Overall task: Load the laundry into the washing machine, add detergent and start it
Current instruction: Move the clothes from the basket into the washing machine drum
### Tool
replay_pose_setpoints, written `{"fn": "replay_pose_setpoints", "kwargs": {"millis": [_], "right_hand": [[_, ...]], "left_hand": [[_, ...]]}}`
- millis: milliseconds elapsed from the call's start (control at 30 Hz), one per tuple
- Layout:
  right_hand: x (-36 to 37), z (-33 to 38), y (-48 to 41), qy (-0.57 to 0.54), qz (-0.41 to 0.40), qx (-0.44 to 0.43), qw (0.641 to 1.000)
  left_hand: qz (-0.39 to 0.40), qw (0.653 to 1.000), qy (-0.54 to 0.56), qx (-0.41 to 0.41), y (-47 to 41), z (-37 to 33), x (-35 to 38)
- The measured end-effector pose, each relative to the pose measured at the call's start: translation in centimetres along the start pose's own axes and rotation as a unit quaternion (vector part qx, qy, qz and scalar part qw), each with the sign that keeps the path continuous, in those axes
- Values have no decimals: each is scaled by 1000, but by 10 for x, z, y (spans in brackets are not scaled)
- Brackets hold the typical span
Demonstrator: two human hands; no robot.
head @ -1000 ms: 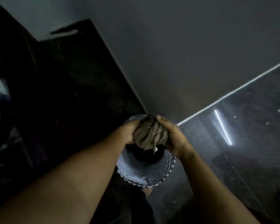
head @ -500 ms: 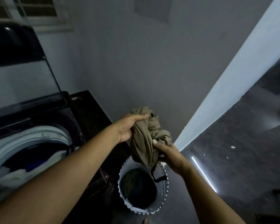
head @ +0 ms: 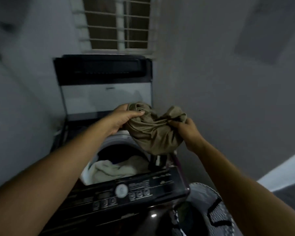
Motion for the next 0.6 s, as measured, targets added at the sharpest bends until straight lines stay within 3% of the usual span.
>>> {"fn": "replay_pose_setpoints", "kwargs": {"millis": [300, 467, 600], "right_hand": [[126, -19, 5, 19, 99, 9, 995], [158, -53, -10, 63, 115, 33, 991], [178, -72, -21, 52, 129, 78, 987]], "left_hand": [[-137, 985, -93, -53, -10, 83, -125], [-171, 979, -58, -98, -22, 118, -144], [-211, 974, -39, -69, -35, 131, -156]]}}
Point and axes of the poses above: each hand's wrist, its own y-axis away from the middle knuckle, its own x-axis out of the palm, z = x × y, the point moved 6 cm from there along -y, towards the middle knuckle, and after that the axes turned 15 degrees about -z, right-handed, at the moved point
